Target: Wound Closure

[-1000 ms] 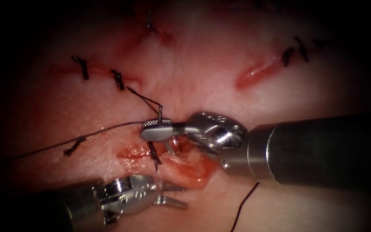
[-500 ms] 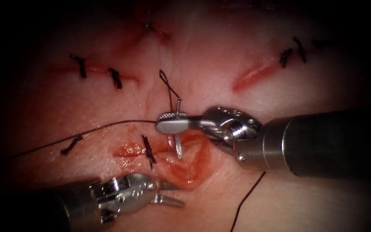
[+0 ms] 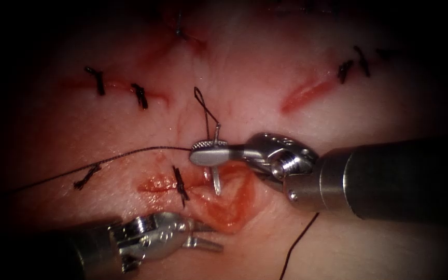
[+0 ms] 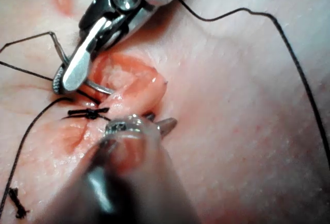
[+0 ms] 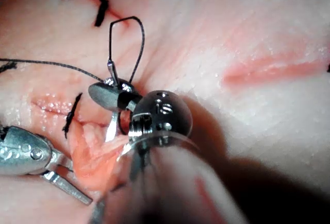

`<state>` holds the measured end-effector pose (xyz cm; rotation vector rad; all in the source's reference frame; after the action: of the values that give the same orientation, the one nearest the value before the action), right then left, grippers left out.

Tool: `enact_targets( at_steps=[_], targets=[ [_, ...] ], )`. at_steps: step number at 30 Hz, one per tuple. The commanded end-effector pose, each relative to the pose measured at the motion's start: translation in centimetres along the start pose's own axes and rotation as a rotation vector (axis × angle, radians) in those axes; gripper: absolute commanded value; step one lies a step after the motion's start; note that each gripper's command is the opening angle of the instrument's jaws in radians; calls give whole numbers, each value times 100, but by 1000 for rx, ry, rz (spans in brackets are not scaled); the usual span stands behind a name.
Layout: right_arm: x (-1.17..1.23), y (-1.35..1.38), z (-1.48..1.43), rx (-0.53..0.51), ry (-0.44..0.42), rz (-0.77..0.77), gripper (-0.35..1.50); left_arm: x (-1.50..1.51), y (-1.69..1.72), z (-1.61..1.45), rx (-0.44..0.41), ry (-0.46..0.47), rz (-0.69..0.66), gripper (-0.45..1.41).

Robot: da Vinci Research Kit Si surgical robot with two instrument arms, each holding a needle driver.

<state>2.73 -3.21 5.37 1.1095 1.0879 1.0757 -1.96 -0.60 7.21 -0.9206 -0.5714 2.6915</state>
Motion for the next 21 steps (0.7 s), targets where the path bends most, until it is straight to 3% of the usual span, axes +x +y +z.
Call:
enact_targets(
  at_steps=[1, 12, 21],
  targets=[
    [-1, 1, 10, 4, -3, 2, -35, 1, -3, 8, 0, 1, 1, 29],
    [-7, -2, 4, -8, -10, 13, -35, 1, -3, 8, 0, 1, 1, 27],
    [-14, 2, 1, -15, -92, 93, -35, 1, -3, 8, 0, 1, 1, 27]
  ],
)
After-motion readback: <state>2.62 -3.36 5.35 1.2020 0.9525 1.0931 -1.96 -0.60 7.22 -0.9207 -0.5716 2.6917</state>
